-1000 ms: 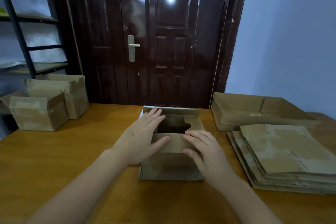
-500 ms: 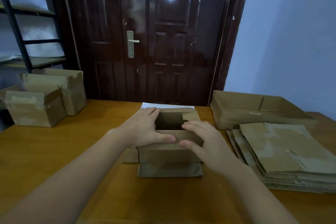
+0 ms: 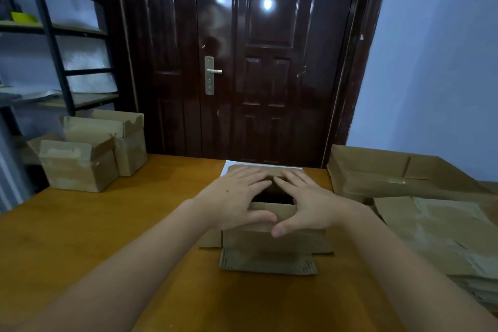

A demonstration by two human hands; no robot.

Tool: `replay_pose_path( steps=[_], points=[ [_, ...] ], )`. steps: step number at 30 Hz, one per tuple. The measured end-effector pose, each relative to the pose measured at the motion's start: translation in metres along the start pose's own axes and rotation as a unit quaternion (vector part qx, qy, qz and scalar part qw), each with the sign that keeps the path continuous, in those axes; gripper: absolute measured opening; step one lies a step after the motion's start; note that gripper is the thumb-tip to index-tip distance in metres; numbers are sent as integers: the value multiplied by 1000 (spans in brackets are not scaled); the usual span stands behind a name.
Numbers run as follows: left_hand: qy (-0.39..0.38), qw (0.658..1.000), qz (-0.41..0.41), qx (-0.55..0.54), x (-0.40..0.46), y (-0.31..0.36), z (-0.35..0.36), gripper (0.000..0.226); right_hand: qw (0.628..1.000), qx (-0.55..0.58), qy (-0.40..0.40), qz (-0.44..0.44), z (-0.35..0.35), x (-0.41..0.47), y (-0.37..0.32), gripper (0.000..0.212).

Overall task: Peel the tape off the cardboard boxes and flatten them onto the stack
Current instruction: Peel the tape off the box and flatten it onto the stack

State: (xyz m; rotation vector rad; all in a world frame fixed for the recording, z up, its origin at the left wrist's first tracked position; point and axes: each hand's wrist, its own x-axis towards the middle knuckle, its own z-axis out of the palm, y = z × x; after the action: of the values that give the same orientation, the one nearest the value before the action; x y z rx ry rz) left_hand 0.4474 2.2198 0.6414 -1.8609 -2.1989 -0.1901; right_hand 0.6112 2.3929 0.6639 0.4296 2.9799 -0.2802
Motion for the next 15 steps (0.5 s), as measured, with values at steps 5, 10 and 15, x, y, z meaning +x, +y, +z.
replay_pose_path(
  steps=[5, 10, 15],
  points=[
    [-29, 995, 77, 51, -12, 7, -20, 71, 1000, 4, 9, 0, 2, -1, -1, 144],
    [48, 996, 33, 71, -29, -10, -41, 71, 1000, 17, 13, -3, 3, -1, 0, 142],
    [58, 996, -44, 54, -48, -33, -43, 77, 1000, 25, 18, -6, 3, -4, 0, 142]
  ],
)
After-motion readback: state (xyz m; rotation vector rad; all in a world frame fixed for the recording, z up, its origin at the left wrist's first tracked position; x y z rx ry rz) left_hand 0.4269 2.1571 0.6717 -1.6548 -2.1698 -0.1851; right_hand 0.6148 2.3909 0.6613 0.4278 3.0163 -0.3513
